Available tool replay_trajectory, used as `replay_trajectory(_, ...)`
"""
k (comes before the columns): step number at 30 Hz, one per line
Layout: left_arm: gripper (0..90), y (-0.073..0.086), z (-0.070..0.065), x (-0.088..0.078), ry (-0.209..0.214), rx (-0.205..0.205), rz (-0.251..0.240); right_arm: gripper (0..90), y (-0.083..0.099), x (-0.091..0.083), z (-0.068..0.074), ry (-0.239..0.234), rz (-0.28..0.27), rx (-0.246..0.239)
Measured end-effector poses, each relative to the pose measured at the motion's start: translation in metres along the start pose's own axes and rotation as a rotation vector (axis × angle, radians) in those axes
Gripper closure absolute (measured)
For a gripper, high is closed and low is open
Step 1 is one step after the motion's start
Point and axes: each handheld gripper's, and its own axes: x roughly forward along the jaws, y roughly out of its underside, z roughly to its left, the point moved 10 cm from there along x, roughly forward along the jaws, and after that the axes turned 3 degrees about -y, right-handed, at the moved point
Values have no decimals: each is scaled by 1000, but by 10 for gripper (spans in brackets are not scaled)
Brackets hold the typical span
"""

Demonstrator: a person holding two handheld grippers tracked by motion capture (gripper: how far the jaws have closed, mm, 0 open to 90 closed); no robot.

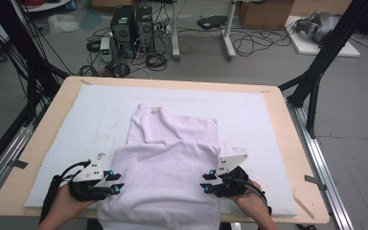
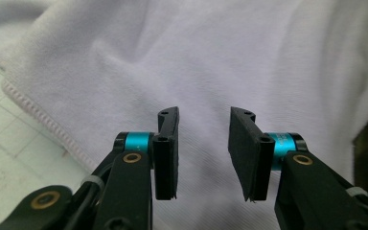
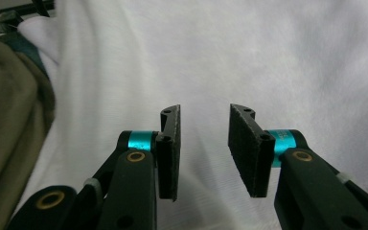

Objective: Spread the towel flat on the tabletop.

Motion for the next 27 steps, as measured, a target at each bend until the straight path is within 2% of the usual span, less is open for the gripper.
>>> replay_trajectory(2,634,4,3,11,20,-7,36,650,5,9,-6,-5,26,12)
replay_trajectory(3,661,7,2,15,28,-9,43,662,8,14,-6,-3,48,8)
replay_trajectory(4,695,6,4,15,23,-11,31,691,8,15,-6,3,41,-2)
replay_trajectory(5,789,6,4,14,20,-25,32,713,9,15,-6,9,42,-10)
replay_trajectory(6,850,7,4,14,14,-22,37,784,9,15,-6,5,38,-8)
replay_trajectory(7,867,7,1,13,1,-23,38,839,9,15,-5,3,38,-18)
replay_trajectory(9,877,8,-3,10,3,-14,46,875,9,15,-1,9,41,-43)
replay_trajectory(12,880,13,-13,-1,12,-14,38,878,10,11,7,0,46,-36)
replay_trajectory(15,880,14,-27,-19,18,-3,9,877,8,1,22,-22,14,-39)
replay_trajectory(16,878,14,-32,-25,17,10,-1,868,7,-3,30,-36,7,-42)
replay_trajectory(17,865,13,-35,-30,9,17,-14,819,6,-7,37,-51,1,-54)
replay_trajectory(18,831,13,-36,-34,11,17,-23,768,4,-12,41,-41,-7,-59)
replay_trajectory(19,759,12,-35,-35,6,18,-28,741,2,-16,42,-30,-19,-55)
replay_trajectory(22,656,10,-24,-31,-14,8,-21,609,0,-23,31,20,-33,-38)
replay_trajectory(24,606,12,-14,-21,-28,-1,-3,588,4,-21,24,15,-23,-28)
replay_trajectory(27,606,18,-6,-3,-8,-14,36,589,13,-7,20,-3,18,-16)
